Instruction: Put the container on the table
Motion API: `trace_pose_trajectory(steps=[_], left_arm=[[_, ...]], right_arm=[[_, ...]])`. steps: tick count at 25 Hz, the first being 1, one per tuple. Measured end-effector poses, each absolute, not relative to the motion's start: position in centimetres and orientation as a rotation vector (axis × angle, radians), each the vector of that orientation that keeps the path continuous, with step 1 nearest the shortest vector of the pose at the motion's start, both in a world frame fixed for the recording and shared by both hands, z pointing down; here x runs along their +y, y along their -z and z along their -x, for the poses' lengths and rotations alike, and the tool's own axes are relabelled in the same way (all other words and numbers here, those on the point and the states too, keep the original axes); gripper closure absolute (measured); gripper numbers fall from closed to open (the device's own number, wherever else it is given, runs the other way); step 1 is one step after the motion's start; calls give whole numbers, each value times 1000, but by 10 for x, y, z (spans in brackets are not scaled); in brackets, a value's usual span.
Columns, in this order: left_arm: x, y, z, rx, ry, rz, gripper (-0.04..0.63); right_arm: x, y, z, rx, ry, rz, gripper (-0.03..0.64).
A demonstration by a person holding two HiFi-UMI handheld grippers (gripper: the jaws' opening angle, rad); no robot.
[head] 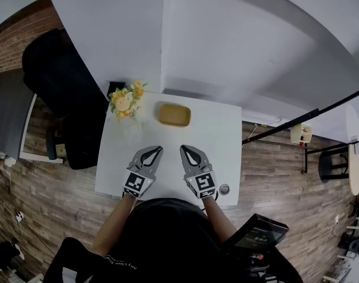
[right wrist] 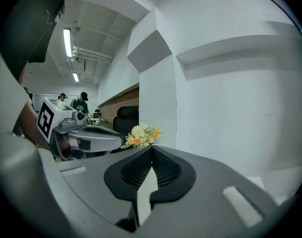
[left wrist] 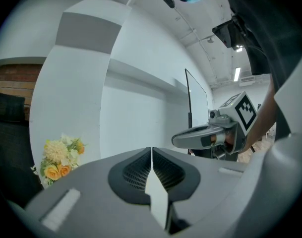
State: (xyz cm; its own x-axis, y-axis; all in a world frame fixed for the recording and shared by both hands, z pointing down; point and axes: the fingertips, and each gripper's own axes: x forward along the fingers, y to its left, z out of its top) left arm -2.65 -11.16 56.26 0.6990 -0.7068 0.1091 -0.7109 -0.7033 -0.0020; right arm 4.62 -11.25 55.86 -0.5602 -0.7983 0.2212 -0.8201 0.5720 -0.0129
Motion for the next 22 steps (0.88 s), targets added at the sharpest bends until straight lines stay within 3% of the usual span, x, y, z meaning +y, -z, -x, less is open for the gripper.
trace_pose_trajectory(steps=[22], left_arm=[[-114, -571, 25, -1170, -197, -2836, 584]], right_arm=[[-112, -566, -45, -2598, -165, -1312, 604]])
